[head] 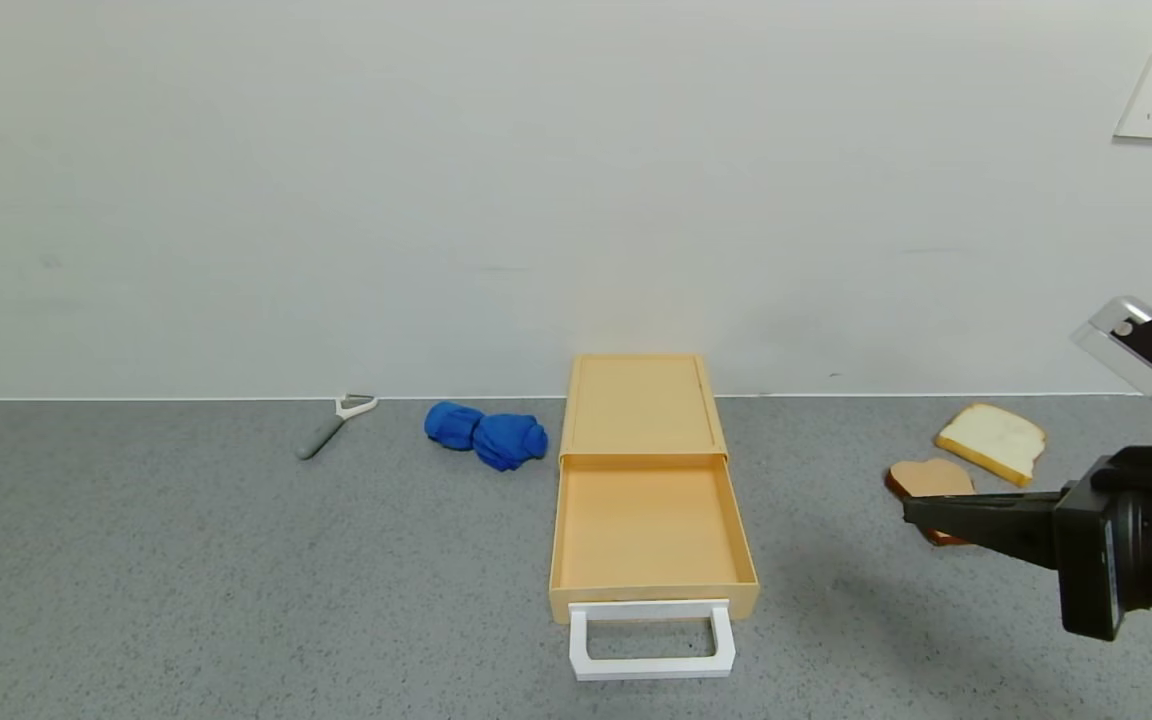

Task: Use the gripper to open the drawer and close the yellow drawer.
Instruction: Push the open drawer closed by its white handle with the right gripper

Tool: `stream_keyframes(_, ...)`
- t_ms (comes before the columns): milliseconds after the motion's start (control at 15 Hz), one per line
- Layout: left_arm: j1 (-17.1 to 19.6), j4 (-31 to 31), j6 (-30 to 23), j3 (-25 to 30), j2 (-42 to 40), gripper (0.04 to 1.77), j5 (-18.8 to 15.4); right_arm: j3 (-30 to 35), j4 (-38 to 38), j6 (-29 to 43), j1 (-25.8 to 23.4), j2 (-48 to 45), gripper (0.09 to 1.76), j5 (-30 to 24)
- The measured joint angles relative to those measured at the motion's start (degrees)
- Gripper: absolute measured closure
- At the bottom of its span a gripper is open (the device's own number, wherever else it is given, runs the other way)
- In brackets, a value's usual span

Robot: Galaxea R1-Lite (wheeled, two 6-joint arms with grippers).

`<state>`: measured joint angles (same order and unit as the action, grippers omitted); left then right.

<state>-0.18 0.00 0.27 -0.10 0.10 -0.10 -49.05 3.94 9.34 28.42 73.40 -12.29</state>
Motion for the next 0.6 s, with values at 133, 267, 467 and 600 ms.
stream_keyframes(133,0.0,0.0,0.0,0.0,0.01,0.09,0.02,0.02,0.0,0.0,0.05,0.11,1.73,-0.02)
stream_keyframes(267,0.0,0.0,0.0,0.0,0.01,0.09,0.02,0.18,-0.13,0.02,0.24,0.3,1.73,0.06)
stream_keyframes(467,0.0,0.0,0.0,0.0,0.01,0.09,0.0,0.4,-0.2,-0.05,1.68,1.99,1.73,0.59)
stream_keyframes(600,0.0,0.0,0.0,0.0,0.01,0.09,0.0,0.29,-0.2,0.06,3.56,4.71,1.73,2.47)
